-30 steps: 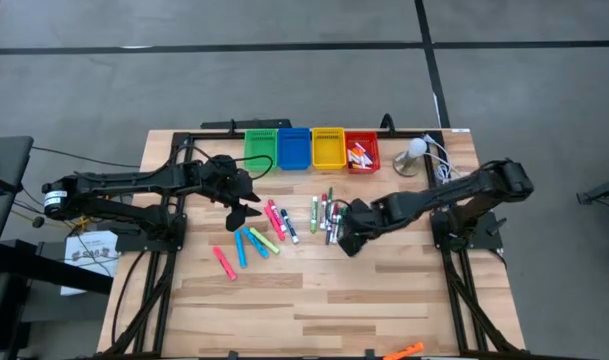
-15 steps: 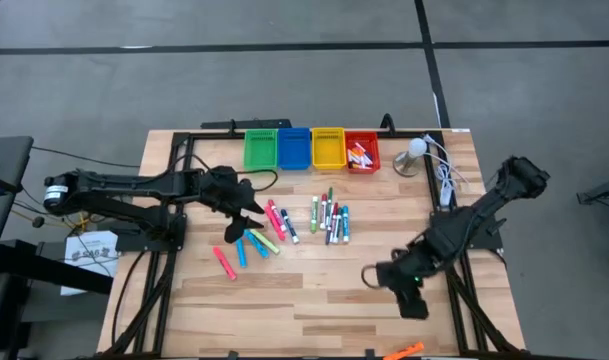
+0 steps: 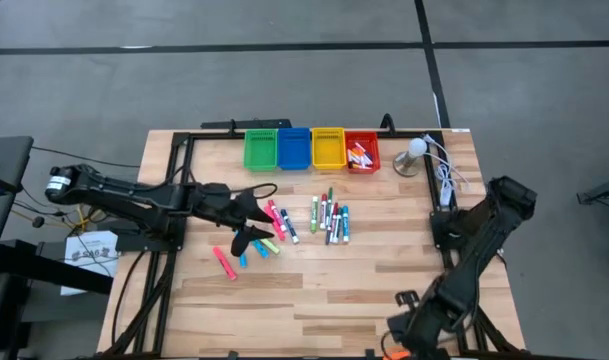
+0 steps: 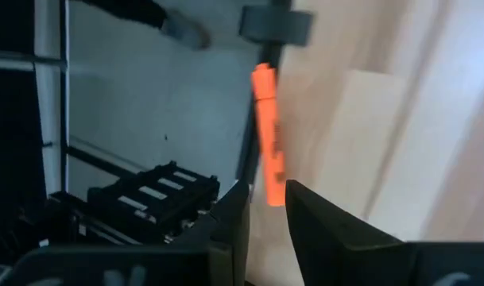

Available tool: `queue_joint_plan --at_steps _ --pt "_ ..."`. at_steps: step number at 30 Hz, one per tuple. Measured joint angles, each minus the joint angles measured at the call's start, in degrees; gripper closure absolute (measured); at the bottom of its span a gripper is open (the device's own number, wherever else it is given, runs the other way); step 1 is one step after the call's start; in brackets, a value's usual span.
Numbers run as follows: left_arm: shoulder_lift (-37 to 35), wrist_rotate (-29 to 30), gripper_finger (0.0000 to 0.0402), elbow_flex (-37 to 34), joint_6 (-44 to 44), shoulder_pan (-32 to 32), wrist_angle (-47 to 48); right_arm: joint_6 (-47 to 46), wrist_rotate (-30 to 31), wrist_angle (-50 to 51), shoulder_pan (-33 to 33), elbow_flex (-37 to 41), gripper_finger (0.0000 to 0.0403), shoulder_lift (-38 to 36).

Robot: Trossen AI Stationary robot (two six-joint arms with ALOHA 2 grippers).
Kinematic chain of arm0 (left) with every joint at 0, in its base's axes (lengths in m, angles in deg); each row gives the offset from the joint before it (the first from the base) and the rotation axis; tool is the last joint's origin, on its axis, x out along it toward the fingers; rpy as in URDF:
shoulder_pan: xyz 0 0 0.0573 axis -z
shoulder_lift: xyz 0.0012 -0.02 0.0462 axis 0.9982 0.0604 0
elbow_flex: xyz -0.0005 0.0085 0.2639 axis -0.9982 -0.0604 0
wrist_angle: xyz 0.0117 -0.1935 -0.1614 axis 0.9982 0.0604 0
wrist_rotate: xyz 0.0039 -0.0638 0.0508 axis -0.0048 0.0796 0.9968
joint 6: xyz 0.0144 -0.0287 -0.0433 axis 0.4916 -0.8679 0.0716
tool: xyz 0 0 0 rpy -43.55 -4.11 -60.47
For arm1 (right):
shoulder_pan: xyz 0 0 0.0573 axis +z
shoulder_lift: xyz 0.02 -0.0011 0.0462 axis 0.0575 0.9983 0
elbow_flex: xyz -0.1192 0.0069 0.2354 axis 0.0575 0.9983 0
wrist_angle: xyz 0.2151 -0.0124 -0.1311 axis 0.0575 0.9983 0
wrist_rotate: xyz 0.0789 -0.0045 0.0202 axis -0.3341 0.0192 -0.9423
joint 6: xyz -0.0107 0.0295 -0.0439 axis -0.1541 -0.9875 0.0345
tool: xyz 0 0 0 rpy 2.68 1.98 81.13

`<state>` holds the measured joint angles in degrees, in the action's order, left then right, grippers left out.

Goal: Pick & Place Markers
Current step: Put the orange highlighter into the yellow basket

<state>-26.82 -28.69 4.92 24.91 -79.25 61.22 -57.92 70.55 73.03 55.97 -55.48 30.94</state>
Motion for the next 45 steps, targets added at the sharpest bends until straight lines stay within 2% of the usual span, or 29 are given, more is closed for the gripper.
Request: queue_joint_plan --at_steps 4,8,11,13,20,23,28,34,38,45 --pt "0.0 2.9 0.0193 0.0 -2.8 2.0 -0.2 -3.3 -1.1 0.0 1.4 -2.7 0.0331 4.4" --pt "0.0 4.3 0.0193 0.0 -4.6 3.7 -0.2 -10.6 -6.1 -1.4 1.3 -3.7 0.0328 8.2" --pt "0.0 5.2 0.0193 0.0 -5.0 4.4 -0.2 -10.9 -7.5 -3.9 1.4 -4.2 0.0330 10.0" --pt "0.0 5.9 0.0193 0.0 -5.3 4.8 -0.2 -9.7 -6.3 -5.0 2.0 -4.6 0.0332 10.4" --pt "0.0 8.9 0.0193 0.0 -5.3 5.3 -0.2 -8.5 3.5 -4.9 3.6 -4.8 0.0332 10.2" --pt "0.0 9.6 0.0193 0.0 -5.4 5.3 -0.2 -12.8 6.6 -4.7 4.1 -4.8 0.0333 10.3" --pt "0.0 10.0 0.0193 0.0 -6.2 5.3 -0.2 -10.4 5.4 -10.1 3.9 -4.7 0.0332 10.3" --pt "0.0 10.0 0.0193 0.0 -6.4 5.3 -0.2 -8.6 5.6 -9.2 2.5 -4.7 0.0326 10.3" --pt "0.0 10.1 0.0193 0.0 -6.6 5.3 -0.2 -7.9 8.2 -8.4 3.0 -4.7 0.0295 10.3" --pt "0.0 10.4 0.0193 0.0 -6.6 5.3 -0.2 -5.9 13.2 -4.2 5.7 -4.7 0.0199 10.3"
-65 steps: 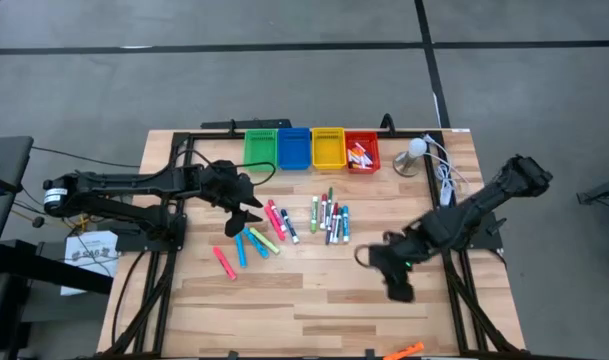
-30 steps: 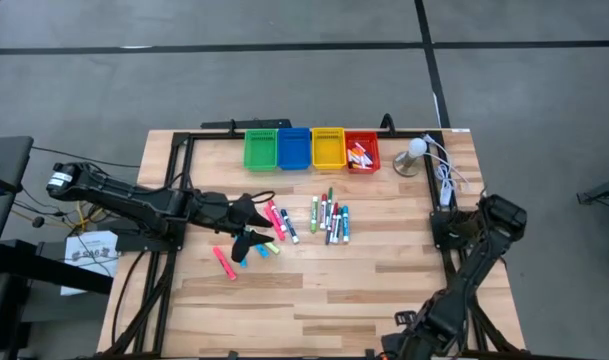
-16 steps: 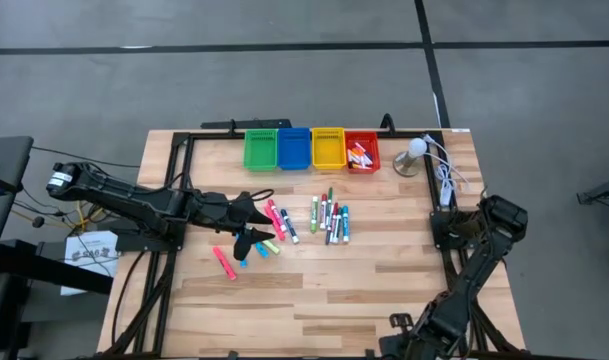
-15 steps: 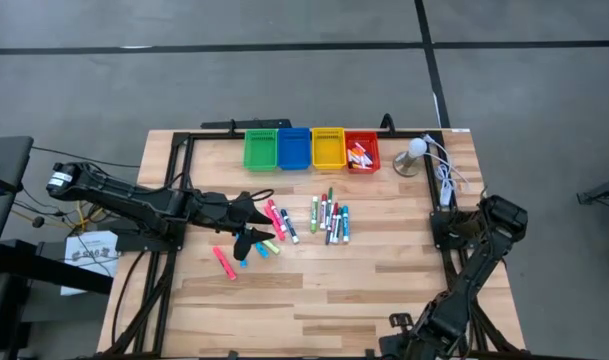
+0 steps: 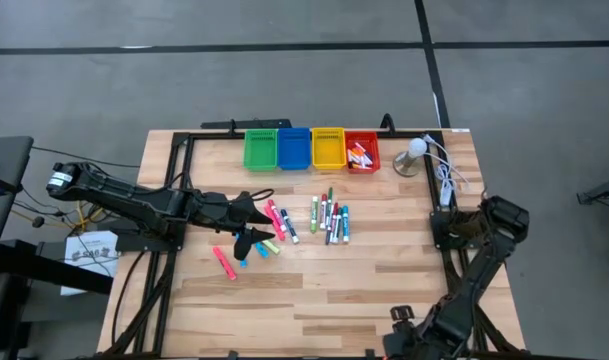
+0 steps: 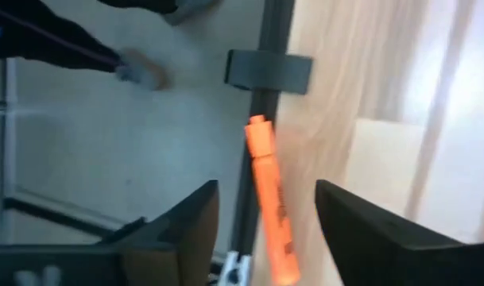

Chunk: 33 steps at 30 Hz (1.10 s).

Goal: Pick & Place Markers
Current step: Put the orange highlighter into the yellow basket

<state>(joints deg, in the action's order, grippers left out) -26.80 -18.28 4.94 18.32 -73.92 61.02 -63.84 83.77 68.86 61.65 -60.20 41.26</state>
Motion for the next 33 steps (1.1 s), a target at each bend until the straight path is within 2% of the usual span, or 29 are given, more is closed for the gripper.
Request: queue_joint_plan --at_steps 4,8,14,33 --pt "0.0 0.2 0.0193 0.0 0.0 0.0 0.0 2.2 5.5 0.2 1.9 0.0 0.0169 0.0" --pt "0.0 0.2 0.0193 0.0 -0.2 0.0 0.0 3.6 8.2 1.1 3.0 0.0 0.0169 0.0" --pt "0.0 0.2 0.0193 0.0 -0.3 0.0 0.0 5.5 6.9 -0.5 4.1 0.0 0.0178 2.0" --pt "0.0 0.2 0.0193 0.0 -1.3 0.2 0.0 3.5 5.2 0.9 5.8 0.1 0.0175 10.3"
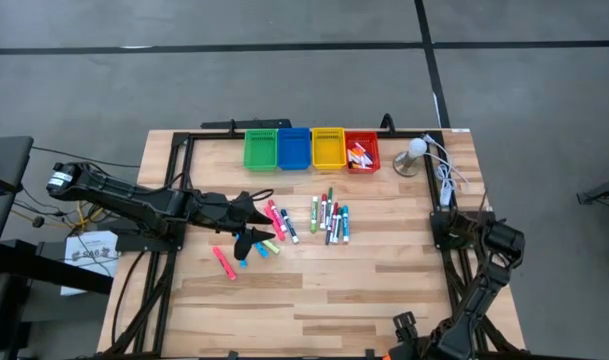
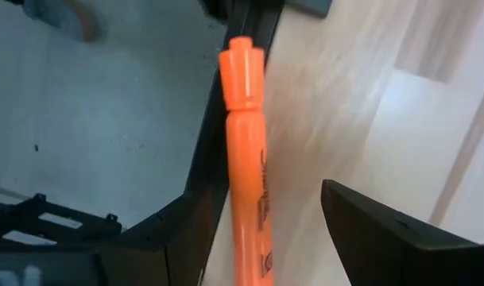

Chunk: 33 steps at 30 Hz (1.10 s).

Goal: Pick & Place Markers
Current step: Put the orange highlighter into the yellow basket

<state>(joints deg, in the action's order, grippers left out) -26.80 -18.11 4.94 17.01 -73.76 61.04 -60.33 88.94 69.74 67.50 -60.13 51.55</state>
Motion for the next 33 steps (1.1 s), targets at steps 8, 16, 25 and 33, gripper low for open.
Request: queue_joint_plan --at_steps 8,16,25,33 --pt "0.0 0.0 0.0193 0.0 0.0 0.0 0.0 0.0 -0.5 0.9 0.8 0.0 0.0175 1.5" --pt "0.0 0.0 0.0193 0.0 -0.2 0.0 0.0 0.1 -1.9 3.0 -0.3 -0.3 0.0176 4.2" --pt "0.0 0.0 0.0193 0.0 -0.4 0.0 0.0 1.1 -2.1 3.9 -3.6 -0.2 0.0227 4.2" --pt "0.0 0.0 0.0193 0.0 -0.4 0.0 0.0 2.1 -1.8 4.8 -4.1 0.0 0.0329 4.2"
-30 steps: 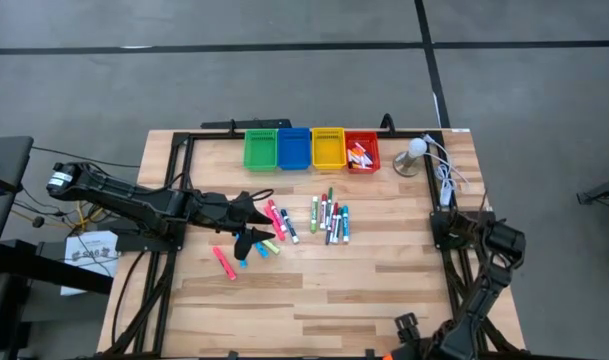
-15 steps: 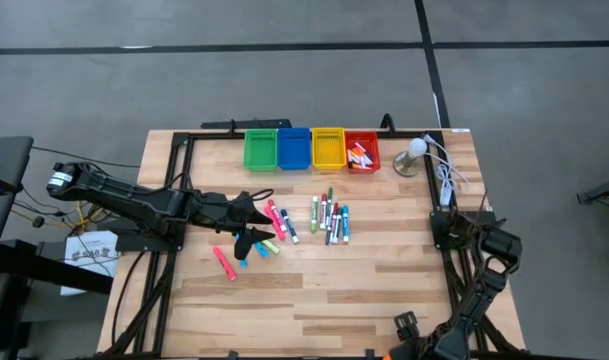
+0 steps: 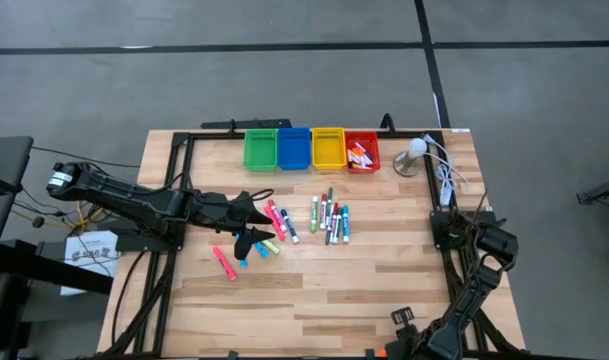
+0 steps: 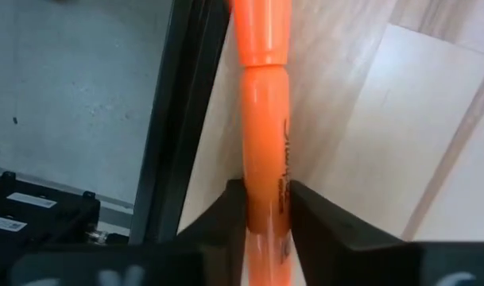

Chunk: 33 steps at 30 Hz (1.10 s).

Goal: Pick & Place Markers
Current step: Put the orange highlighter into the yellow basket

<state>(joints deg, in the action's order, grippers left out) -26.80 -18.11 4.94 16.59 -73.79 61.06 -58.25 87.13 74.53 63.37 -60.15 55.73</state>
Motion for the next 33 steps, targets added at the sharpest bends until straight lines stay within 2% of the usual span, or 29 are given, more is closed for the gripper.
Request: queue_joint_plan --at_steps 3,10,16,25,33 --pt "0.0 0.0 0.0193 0.0 0.0 0.0 0.0 0.0 -0.5 0.0 -0.1 0.0 0.0356 -0.1" --pt "0.0 -0.4 0.0193 0.0 -0.5 0.0 0.0 0.0 -1.1 1.5 -0.1 -1.2 0.0350 0.2" --pt "-1.8 -1.3 0.0193 0.0 -0.9 0.0 -0.5 0.1 2.1 8.0 -0.9 -4.2 0.0341 0.5" --pt "-10.3 -1.1 0.0193 0.0 5.7 -0.8 -0.5 0.1 3.0 15.2 -5.2 -5.1 0.0350 0.6" --pt "-18.7 -1.0 0.0193 0.0 10.2 -3.8 -0.4 5.1 8.7 18.2 -12.2 -5.2 0.0349 0.5"
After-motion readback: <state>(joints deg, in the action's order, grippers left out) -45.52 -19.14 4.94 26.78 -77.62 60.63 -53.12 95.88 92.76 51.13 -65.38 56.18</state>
